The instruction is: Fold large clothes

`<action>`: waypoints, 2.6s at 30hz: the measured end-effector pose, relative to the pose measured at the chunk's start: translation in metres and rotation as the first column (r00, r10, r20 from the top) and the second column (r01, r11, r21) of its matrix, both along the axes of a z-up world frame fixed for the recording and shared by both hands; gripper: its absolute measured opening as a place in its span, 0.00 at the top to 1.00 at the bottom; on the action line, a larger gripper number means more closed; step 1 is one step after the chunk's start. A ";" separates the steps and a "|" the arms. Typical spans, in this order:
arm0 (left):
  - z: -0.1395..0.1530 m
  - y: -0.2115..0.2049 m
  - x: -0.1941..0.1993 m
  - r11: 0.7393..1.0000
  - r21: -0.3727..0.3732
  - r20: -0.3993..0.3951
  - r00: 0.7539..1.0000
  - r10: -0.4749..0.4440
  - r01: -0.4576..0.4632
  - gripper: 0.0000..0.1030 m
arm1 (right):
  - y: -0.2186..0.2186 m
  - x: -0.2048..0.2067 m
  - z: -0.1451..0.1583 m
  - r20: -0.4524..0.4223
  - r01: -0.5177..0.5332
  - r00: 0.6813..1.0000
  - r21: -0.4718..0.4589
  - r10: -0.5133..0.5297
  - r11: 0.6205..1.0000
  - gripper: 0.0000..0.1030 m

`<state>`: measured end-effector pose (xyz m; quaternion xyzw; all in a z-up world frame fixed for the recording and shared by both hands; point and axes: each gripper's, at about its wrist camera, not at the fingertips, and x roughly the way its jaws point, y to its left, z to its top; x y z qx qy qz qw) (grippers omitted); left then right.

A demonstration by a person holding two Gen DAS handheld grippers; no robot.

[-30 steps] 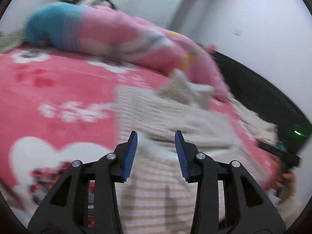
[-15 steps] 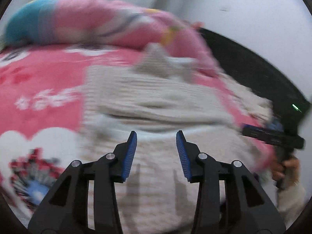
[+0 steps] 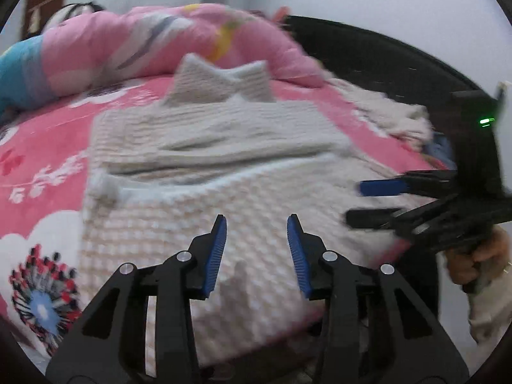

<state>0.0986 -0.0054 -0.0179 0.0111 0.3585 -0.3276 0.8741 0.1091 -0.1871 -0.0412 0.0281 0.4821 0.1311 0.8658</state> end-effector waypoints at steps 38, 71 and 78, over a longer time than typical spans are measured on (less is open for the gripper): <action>-0.061 0.072 0.005 0.950 0.108 -0.117 0.945 0.306 -0.294 0.58 | -0.099 -0.034 -0.059 -0.059 0.361 0.929 -0.070 -0.365 0.930 0.22; -0.025 -0.019 0.049 0.942 0.233 0.013 0.970 0.244 -0.240 0.18 | -0.046 0.042 -0.018 0.030 0.263 0.964 -0.016 -0.263 0.965 0.07; -0.049 -0.019 0.061 0.932 0.243 -0.042 0.957 0.288 -0.270 0.09 | -0.057 0.047 -0.040 -0.020 0.289 0.957 0.045 -0.289 0.956 0.06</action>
